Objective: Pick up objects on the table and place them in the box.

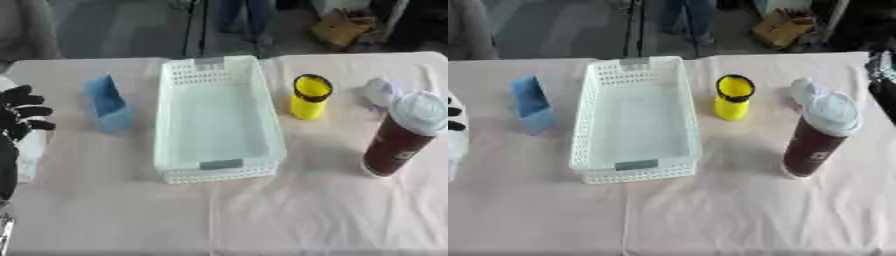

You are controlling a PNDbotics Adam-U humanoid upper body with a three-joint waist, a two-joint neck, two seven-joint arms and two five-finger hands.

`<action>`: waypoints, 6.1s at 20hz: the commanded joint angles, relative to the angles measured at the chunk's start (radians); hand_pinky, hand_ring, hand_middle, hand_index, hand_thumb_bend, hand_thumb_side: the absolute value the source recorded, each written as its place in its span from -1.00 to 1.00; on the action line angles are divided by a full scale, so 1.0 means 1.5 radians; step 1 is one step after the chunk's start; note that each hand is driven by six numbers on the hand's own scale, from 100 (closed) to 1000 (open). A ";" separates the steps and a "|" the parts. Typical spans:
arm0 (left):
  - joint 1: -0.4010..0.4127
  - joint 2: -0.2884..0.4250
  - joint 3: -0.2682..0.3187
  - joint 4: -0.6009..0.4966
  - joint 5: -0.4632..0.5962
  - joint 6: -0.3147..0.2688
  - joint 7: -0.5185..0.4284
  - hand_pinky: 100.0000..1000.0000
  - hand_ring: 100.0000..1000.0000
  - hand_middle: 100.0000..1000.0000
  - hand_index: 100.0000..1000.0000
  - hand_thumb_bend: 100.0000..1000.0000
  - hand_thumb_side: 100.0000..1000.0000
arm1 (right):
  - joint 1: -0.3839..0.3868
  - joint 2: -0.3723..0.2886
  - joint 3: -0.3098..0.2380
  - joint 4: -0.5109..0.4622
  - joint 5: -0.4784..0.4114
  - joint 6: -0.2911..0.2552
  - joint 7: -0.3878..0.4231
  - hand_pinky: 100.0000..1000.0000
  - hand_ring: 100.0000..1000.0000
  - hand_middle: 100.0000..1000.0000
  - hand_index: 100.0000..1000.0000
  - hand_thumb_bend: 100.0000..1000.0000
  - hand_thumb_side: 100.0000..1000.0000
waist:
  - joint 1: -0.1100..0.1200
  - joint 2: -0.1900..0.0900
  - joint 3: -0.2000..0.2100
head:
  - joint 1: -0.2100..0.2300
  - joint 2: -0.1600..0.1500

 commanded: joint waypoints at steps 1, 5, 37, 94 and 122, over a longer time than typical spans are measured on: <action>-0.006 0.019 0.001 -0.010 -0.003 0.000 0.000 0.04 0.21 0.20 0.53 -0.70 0.92 | -0.015 -0.021 -0.002 -0.004 0.006 -0.002 0.007 -0.26 0.07 0.19 0.63 -1.00 0.11 | -0.001 -0.010 0.000 | -0.003 0.001; -0.006 0.019 0.000 -0.010 -0.003 0.000 -0.001 0.04 0.21 0.20 0.54 -0.70 0.92 | -0.025 -0.029 0.005 0.002 0.014 -0.005 0.020 -0.24 0.09 0.22 0.67 -1.00 0.06 | -0.002 -0.011 0.001 | -0.007 0.000; -0.002 0.021 -0.003 -0.006 -0.004 0.003 -0.006 0.06 0.21 0.20 0.54 -0.69 0.92 | -0.101 -0.068 0.024 0.105 0.112 -0.033 0.166 0.26 0.52 0.61 0.87 -1.00 0.16 | -0.001 -0.020 0.004 | -0.012 0.001; 0.000 0.024 -0.007 -0.005 -0.005 0.006 -0.020 0.08 0.20 0.21 0.56 -0.69 0.92 | -0.130 -0.149 0.047 0.207 0.314 -0.104 0.556 0.81 0.90 0.86 0.92 -0.21 0.51 | -0.008 -0.023 0.009 | -0.026 0.006; -0.001 0.025 -0.009 -0.005 -0.003 0.005 -0.024 0.08 0.20 0.22 0.56 -0.68 0.93 | -0.141 -0.162 0.091 0.246 0.349 -0.121 0.676 0.22 0.62 0.86 0.86 -0.77 -1.00 | -0.010 -0.024 0.012 | -0.033 0.012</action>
